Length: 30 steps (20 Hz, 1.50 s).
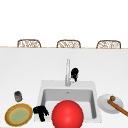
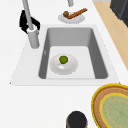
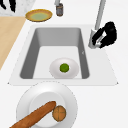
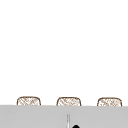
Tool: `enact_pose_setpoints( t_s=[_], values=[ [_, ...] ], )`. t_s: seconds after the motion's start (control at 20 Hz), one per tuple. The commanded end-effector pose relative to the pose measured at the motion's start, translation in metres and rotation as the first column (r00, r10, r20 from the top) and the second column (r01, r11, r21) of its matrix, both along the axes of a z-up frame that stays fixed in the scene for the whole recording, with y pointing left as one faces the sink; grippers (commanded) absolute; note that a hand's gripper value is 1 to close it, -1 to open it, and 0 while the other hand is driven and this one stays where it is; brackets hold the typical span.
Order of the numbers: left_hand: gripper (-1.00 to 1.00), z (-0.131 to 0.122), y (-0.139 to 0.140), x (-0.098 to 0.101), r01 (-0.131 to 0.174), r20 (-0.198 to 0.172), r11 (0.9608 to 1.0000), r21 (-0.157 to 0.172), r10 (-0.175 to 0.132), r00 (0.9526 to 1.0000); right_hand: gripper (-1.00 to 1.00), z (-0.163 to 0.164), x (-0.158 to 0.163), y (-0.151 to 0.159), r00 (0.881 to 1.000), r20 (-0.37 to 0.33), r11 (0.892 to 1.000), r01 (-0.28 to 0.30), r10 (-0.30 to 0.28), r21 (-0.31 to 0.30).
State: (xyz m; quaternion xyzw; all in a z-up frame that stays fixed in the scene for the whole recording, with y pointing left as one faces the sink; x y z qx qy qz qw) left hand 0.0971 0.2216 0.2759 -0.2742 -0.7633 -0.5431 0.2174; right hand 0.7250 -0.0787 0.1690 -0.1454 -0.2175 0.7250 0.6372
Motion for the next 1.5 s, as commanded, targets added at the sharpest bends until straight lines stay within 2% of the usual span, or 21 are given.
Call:
enact_pose_setpoints(
  t_s=[0.0,0.15,0.4,0.6,0.75,0.9,1.05,1.1,1.15,1.2,1.25,1.45],
  values=[
    [0.00,0.000,0.000,0.000,0.000,0.000,1.0000,0.000,0.000,1.0000,1.00,0.027,-0.006,0.022,1.000,0.000,0.999,0.000,0.000,-0.048],
    [0.00,0.000,0.000,0.000,0.000,0.000,1.0000,0.000,0.000,1.0000,1.00,0.023,-0.006,0.031,1.000,0.020,0.994,-0.004,0.006,-0.107],
    [0.00,0.000,0.000,0.000,0.000,0.000,1.0000,0.000,0.000,1.0000,1.00,0.022,-0.010,0.043,0.998,0.064,0.976,-0.013,0.027,-0.219],
    [0.00,0.000,0.000,0.000,0.000,0.000,1.0000,0.000,0.000,1.0000,1.00,0.021,-0.015,0.057,0.993,0.102,0.947,-0.022,0.057,-0.320],
    [0.00,0.000,0.000,0.000,0.000,0.000,1.0000,0.000,0.000,1.0000,1.00,0.019,-0.019,0.068,0.987,0.132,0.912,-0.030,0.092,-0.410],
    [0.00,0.000,0.000,0.000,0.000,0.000,1.0000,0.000,0.000,1.0000,1.00,0.015,-0.019,0.061,0.985,0.139,0.907,-0.039,0.107,-0.419],
    [0.00,0.000,0.000,0.000,0.000,0.000,1.0000,0.000,0.000,1.0000,1.00,0.020,-0.017,0.045,0.979,0.174,0.918,-0.026,0.103,-0.396],
    [0.00,0.000,0.000,0.000,0.000,0.000,1.0000,0.000,0.000,1.0000,-1.00,0.022,-0.016,0.045,0.979,0.176,0.919,-0.025,0.102,-0.393],
    [0.00,0.000,0.000,0.000,0.000,0.000,1.0000,0.000,0.000,1.0000,-1.00,0.022,-0.014,0.045,0.981,0.173,0.916,-0.010,0.086,-0.402],
    [0.00,0.000,0.000,0.000,0.000,0.000,1.0000,0.000,0.000,1.0000,-1.00,0.023,-0.015,0.045,0.979,0.182,0.907,-0.003,0.088,-0.421],
    [0.00,0.000,0.000,0.000,0.000,0.000,1.0000,0.000,0.000,1.0000,-1.00,0.027,-0.017,0.042,0.978,0.188,0.903,-0.003,0.093,-0.429],
    [0.00,0.000,0.000,0.000,0.000,0.000,1.0000,0.000,0.000,1.0000,-1.00,0.045,-0.017,0.043,0.975,0.191,0.896,-0.014,0.110,-0.444]
  ],
)
